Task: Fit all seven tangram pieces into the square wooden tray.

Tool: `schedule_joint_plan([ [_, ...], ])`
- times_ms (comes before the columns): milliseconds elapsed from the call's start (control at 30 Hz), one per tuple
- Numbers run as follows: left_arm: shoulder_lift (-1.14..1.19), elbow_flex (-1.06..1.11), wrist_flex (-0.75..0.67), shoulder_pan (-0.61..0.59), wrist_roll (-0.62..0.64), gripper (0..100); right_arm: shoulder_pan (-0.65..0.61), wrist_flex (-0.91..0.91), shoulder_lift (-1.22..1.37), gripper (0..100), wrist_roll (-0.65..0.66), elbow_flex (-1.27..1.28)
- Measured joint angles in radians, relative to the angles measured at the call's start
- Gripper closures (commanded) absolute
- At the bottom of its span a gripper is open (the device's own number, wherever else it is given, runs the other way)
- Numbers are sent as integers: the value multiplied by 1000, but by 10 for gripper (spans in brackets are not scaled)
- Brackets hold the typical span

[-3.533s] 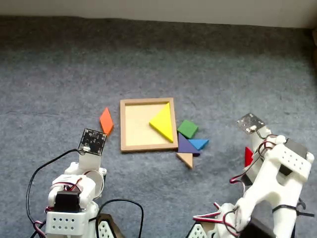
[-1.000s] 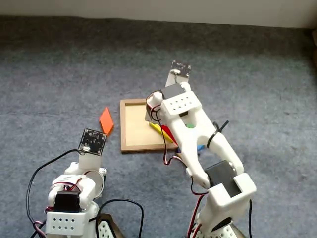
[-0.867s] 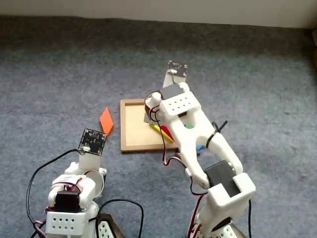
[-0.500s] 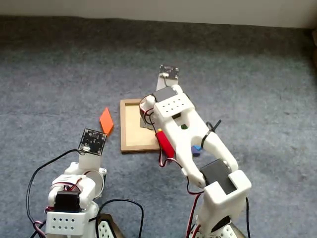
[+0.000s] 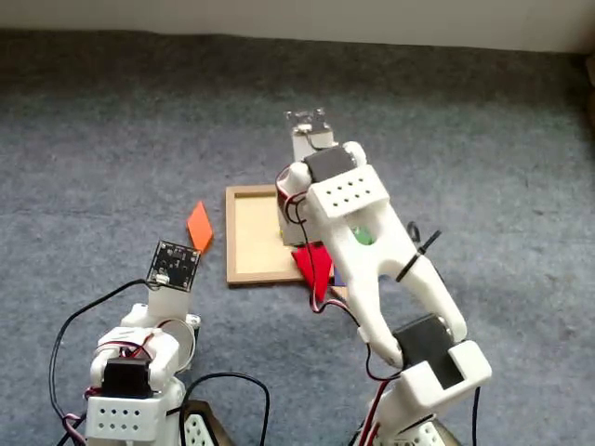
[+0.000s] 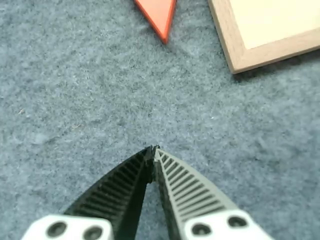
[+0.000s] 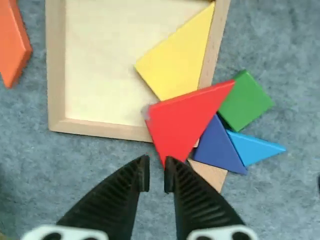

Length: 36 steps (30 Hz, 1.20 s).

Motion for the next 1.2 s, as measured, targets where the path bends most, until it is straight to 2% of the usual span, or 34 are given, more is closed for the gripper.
schedule_joint_plan([
  [200,0,0,0,0,0,968,129,3,0,993,206,100],
  [300,0,0,0,0,0,968,146,-3,0,993,344,147],
  [367,0,0,0,0,0,968,140,-48,0,993,387,193],
  [700,0,0,0,0,0,968,110,-239,0,993,408,324],
  [1200,0,0,0,0,0,968,2,-267,123,993,411,239],
])
